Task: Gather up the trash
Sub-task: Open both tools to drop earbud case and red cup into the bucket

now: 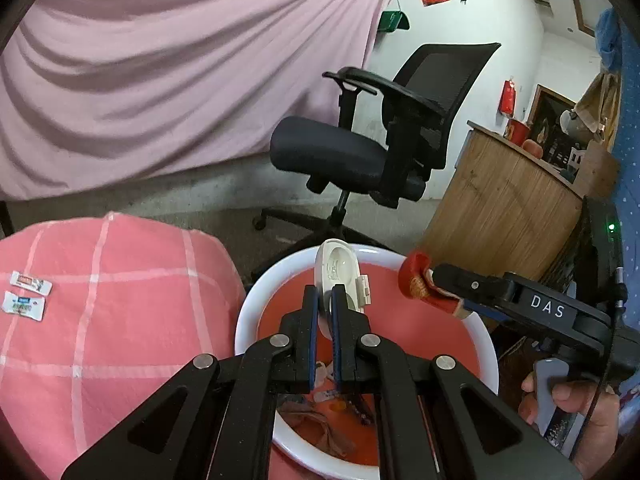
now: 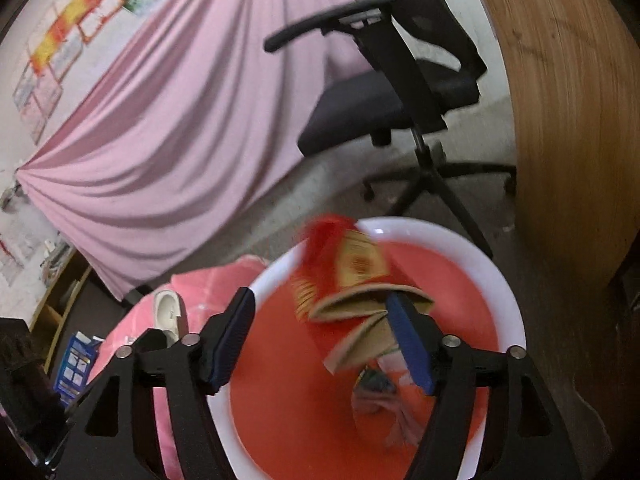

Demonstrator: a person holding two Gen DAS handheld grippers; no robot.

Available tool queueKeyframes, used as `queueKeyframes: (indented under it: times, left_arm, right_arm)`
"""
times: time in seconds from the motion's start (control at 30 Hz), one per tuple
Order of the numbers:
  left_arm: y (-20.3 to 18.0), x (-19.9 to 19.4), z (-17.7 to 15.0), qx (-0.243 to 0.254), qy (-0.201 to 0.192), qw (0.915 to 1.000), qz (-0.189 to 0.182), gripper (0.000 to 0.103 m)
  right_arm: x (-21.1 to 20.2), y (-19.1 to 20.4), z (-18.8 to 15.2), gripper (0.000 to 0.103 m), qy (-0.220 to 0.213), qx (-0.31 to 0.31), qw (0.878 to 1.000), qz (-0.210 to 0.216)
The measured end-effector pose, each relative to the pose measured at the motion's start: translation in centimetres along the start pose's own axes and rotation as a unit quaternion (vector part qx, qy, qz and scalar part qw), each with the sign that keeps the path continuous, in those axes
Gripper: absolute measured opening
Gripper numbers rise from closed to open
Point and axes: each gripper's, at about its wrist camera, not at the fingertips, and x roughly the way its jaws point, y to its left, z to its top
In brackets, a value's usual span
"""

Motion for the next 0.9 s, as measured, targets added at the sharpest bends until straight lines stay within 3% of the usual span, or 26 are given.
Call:
queueKeyframes:
  times: [0.3, 0.5, 0.7, 0.8, 0.9]
  left_arm:
    - [1.3, 0.1, -0.3, -0.022, 0.024, 0.9995, 0.001, 0.004]
    - [1.9, -0.2, -0.4, -0.029, 0.031, 0.9990, 0.013, 0.013]
    - [2.7, -1.6, -0.7, -0.033, 0.029, 0.9986, 0.030, 0.015]
    - [3.5, -3.1, -0.8, -0.032, 0.022, 0.9985, 0.040, 0.024]
    - [4.6, -4.9, -1.0, -0.033, 0.014, 0.9981, 0.051, 0.026]
  right_arm:
    - [0.5, -0.3, 0.0, 0.083, 0.016, 0.019, 1.000, 0.017]
    - [1.3, -1.2, 0.0, 0.102, 0.042, 0.061, 0.997, 0.031]
    - [1.6, -0.7, 0.0, 0.103, 0.054, 0.060, 0.996, 0.030]
    - [1.8, -0.3, -0.5, 0.103, 0.065, 0.063, 0.995, 0.032]
    - [2.0, 0.2, -1.6, 0.103, 0.081, 0.055, 0.995, 0.025]
